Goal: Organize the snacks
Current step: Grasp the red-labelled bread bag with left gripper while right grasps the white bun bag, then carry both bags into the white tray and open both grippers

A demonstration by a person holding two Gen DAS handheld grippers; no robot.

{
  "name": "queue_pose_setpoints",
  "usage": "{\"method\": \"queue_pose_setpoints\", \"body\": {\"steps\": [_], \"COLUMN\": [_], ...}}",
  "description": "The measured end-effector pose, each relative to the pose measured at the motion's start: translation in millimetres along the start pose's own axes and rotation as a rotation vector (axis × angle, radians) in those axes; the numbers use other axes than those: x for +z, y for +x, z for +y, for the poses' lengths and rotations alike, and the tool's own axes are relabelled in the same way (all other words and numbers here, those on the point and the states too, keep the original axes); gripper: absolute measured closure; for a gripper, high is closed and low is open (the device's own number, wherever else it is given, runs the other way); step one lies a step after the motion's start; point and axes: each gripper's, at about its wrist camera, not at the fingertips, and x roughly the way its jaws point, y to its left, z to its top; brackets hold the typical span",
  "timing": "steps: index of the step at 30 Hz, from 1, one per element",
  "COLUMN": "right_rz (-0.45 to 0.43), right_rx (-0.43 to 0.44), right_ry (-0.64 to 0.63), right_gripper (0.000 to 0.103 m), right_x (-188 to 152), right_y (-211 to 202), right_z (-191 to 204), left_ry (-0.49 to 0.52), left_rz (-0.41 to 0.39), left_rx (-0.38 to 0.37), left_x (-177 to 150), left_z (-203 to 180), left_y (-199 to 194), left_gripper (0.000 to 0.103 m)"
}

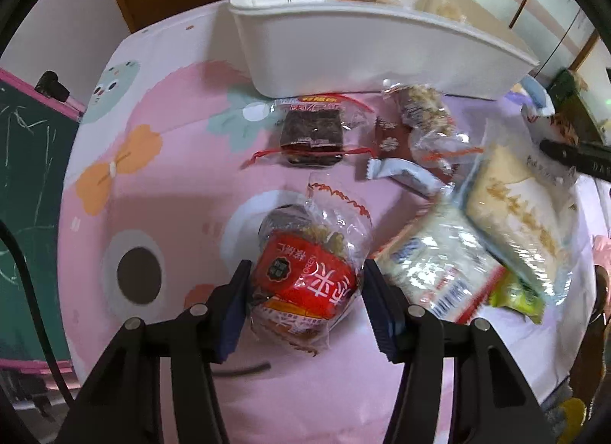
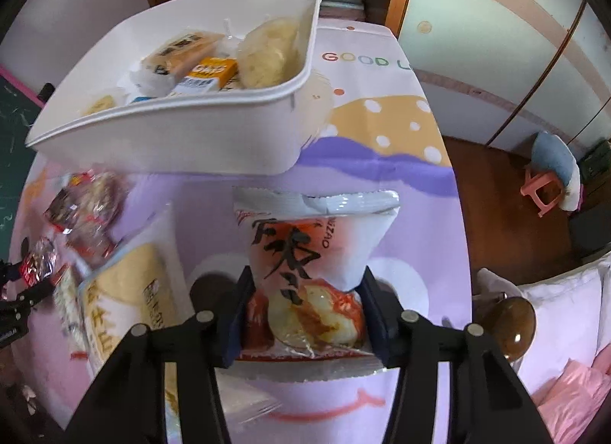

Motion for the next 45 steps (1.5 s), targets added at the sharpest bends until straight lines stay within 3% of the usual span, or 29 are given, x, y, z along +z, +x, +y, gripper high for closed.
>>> {"method": "queue_pose_setpoints", "body": {"steps": [7, 11, 21, 27, 30, 37, 45], "right_rz": [-0.106, -0.214, -0.534, -0.692, -0.749, -0.775, -0.695], "right_rx": [0.050, 0.077, 0.103, 0.053, 0.036, 0.043, 0.021], "right_ry": [-0.006, -0.043, -0.123, -0.142, -0.131, -0.095, -0.038], "right_gripper": [0.052, 0.052, 0.051, 0.051, 0.051, 0.050, 0.050], "right_x": [-13, -8, 17, 45, 66, 109, 153], "right_y": [-65, -121, -264, -315, -329, -324, -254], "right_z": [9, 24, 59, 72, 74, 79, 80], "left_ry": [0.013, 0.030, 0.030, 0.030, 0.009, -0.035, -0.113], "left_rz": [-0.092, -0.198, -0.431, -0.553, -0.577, -0.587, -0.456], "left_rx": [-0.034, -0.036, -0.030, -0.009, -0.006, 0.023, -0.007], "left_x": [-12, 1, 61, 102, 124, 177, 235], "left_z": [-12, -19, -26, -37, -40, -43, -37], "left_y": [-62, -115, -236, -297, -314, -307, -227], "left_gripper": [0.048, 0.048, 0.048, 0.047, 0.047, 0.047, 0.047]}}
